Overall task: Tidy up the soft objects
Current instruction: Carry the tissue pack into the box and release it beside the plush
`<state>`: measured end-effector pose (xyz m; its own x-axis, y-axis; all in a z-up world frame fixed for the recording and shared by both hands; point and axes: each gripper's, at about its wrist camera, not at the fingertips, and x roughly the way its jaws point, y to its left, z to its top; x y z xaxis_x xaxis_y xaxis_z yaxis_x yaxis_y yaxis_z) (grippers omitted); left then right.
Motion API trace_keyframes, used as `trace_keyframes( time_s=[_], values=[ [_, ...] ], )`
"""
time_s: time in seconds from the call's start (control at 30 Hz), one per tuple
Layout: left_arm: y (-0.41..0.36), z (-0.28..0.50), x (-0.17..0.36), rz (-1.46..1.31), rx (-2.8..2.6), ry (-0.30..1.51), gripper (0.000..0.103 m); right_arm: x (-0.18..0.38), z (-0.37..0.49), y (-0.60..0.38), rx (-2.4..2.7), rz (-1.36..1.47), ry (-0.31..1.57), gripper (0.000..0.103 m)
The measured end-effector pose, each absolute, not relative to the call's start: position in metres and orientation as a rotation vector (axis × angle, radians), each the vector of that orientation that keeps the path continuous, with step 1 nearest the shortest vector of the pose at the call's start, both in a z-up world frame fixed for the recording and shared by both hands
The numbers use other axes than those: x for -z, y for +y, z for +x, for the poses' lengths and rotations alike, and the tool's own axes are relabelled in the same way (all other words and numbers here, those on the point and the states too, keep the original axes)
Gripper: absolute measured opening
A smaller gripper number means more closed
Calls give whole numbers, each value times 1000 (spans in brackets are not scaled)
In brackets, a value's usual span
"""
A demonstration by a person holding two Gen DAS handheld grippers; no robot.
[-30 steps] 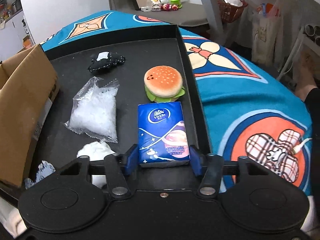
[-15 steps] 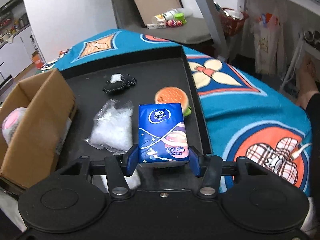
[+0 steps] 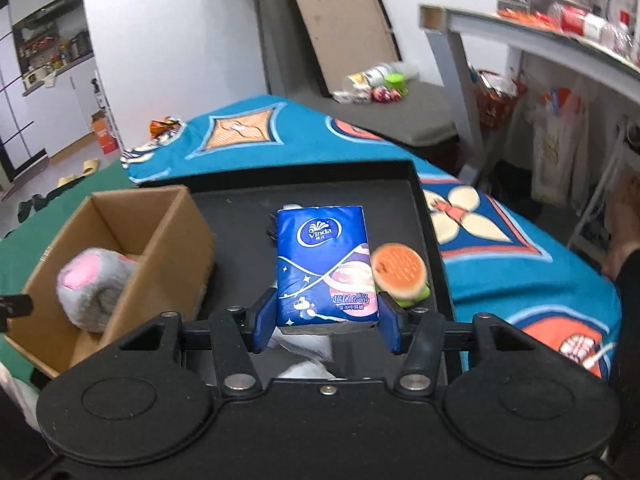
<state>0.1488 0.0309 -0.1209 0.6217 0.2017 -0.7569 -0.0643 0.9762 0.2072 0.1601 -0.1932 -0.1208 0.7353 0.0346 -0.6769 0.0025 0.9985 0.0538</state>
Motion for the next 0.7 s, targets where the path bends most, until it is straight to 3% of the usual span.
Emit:
trace_keyframes(
  time_s=[0.7],
  values=[
    [41,151,122,100,-109,905,90,96,171,-127,-156,39,739,51]
  ],
)
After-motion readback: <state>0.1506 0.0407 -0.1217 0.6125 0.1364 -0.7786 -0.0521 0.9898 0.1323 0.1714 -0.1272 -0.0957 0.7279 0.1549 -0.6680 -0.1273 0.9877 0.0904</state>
